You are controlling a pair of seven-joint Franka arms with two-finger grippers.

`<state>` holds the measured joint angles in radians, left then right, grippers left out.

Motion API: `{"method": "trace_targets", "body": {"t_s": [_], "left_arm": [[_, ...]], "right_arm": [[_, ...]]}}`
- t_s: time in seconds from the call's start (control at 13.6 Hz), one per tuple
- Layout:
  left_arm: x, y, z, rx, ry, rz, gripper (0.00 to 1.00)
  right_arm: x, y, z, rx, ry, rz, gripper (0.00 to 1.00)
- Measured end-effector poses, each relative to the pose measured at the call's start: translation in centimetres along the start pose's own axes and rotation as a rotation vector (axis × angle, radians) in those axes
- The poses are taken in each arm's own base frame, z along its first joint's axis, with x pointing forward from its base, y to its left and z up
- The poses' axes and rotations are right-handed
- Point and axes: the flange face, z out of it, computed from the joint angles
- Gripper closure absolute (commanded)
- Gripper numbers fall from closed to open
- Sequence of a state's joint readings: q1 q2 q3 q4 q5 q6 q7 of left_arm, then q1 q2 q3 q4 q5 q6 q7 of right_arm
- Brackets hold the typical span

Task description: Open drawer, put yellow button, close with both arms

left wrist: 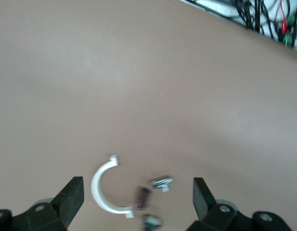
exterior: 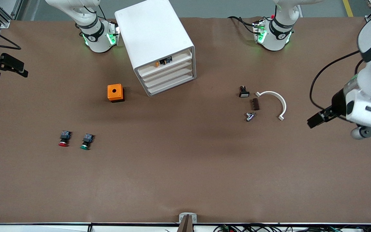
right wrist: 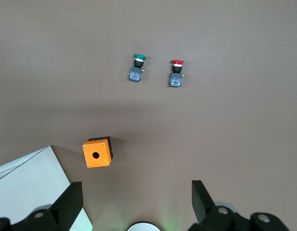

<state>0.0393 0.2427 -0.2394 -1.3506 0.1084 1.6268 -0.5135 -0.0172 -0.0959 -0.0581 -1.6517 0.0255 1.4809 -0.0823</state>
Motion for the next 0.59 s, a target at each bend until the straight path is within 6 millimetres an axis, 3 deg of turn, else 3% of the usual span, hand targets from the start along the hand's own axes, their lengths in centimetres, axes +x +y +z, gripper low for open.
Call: {"method": "trace_targets", "body": {"t_s": [0.29, 0.59], "left_arm": [[-3.6, -4.9, -1.9, 0.033, -0.015, 0.130, 0.00], [-8.0, -6.9, -2.8, 0.034, -0.030, 0.200, 0.00]], "right_arm": [[-0.3, 0.1, -0.1, -0.002, 0.016, 0.002, 0.00], [-0.3, 0.3, -0.1, -0.012, 0.020, 0.004, 0.00]]}}
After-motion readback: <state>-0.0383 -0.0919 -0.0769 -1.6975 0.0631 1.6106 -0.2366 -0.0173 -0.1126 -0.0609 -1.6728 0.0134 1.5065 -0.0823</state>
